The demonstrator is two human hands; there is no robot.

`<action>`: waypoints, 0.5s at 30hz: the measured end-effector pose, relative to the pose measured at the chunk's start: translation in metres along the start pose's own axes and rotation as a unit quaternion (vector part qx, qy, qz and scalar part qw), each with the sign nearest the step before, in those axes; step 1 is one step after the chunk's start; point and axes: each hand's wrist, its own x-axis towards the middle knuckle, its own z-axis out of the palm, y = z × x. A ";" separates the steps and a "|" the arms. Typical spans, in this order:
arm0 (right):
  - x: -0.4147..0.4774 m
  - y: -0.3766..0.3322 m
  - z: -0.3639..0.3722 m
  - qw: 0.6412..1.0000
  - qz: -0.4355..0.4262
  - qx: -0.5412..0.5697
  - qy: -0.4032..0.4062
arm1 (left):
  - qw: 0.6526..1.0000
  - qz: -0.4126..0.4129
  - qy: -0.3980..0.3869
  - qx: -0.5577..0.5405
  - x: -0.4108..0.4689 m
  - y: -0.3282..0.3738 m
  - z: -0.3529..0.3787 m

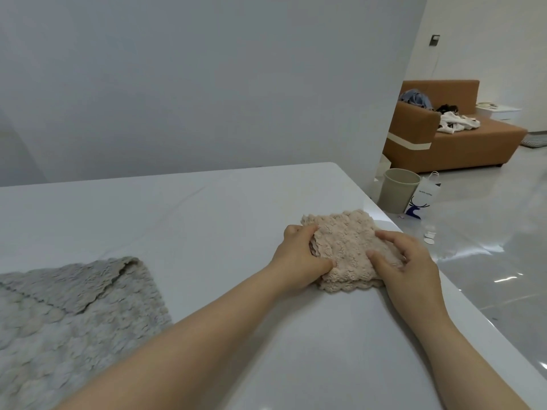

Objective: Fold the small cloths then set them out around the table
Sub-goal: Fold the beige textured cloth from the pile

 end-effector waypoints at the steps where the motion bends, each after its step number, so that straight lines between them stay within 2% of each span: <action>1: 0.001 0.002 0.001 1.000 -0.002 -0.015 0.006 | 1.000 0.002 0.004 -0.001 0.001 0.001 0.001; 6: 0.003 0.003 0.001 0.998 -0.007 -0.046 0.037 | 1.000 0.001 0.008 -0.007 0.004 0.004 0.003; 9: 0.003 -0.001 0.003 0.996 -0.042 -0.067 0.045 | 1.000 0.002 0.011 -0.014 0.005 0.001 0.005; 11: 0.003 -0.001 0.005 0.994 -0.067 -0.088 0.024 | 1.000 0.009 0.019 -0.018 0.003 -0.002 0.006; 15: 0.004 0.006 0.007 0.989 -0.054 -0.132 -0.031 | 0.996 0.014 0.050 -0.072 -0.004 -0.004 0.005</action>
